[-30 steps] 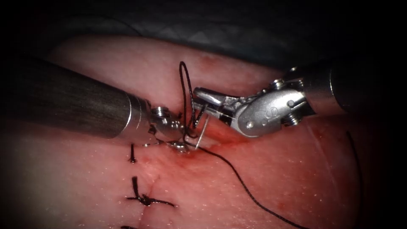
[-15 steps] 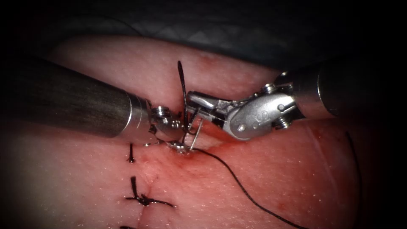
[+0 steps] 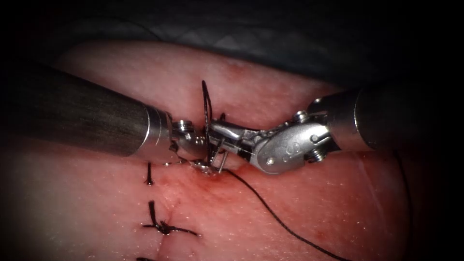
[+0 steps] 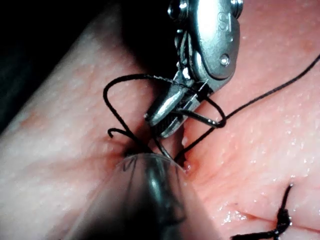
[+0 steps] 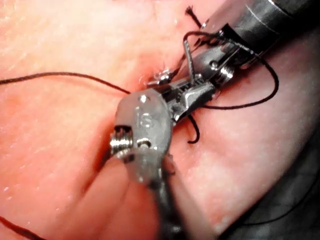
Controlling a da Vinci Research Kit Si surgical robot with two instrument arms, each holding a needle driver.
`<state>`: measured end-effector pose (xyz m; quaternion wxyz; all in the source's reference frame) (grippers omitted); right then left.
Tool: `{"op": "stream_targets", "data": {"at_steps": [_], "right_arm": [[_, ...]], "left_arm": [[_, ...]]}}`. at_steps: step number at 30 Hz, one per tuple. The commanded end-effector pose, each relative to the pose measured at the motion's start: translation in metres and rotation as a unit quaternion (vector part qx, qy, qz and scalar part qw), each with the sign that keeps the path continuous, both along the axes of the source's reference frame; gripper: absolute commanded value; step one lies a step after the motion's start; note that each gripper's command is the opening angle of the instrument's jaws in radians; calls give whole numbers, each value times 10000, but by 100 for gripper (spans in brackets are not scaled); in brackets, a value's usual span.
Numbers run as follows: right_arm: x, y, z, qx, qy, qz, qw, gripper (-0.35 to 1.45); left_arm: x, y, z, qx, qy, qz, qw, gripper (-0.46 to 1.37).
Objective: Wound Closure
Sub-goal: Insert needle into flesh below wound
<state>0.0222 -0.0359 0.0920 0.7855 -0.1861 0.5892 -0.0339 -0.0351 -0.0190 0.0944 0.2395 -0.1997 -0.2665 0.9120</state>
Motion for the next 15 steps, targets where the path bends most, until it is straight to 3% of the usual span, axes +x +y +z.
{"op": "stream_targets", "data": {"at_steps": [1, 5, 11, 15], "right_arm": [[0, -1, 2, -15, -9, -3, 10000, -35], [0, -2, 6, -27, -15, 0, 10000, -35], [-1, 4, 5, 1, -32, 8, 10000, -35], [-1, 6, 5, 2, -24, 23, 10000, -35]], "left_arm": [[1, 1, -1, -48, 37, -14, 10000, 80], [2, 5, -9, -137, 137, -78, 9998, 63], [0, 2, -40, -101, 230, -190, 9995, 48], [-2, -1, -65, -134, 352, -271, 9989, 51]]}}
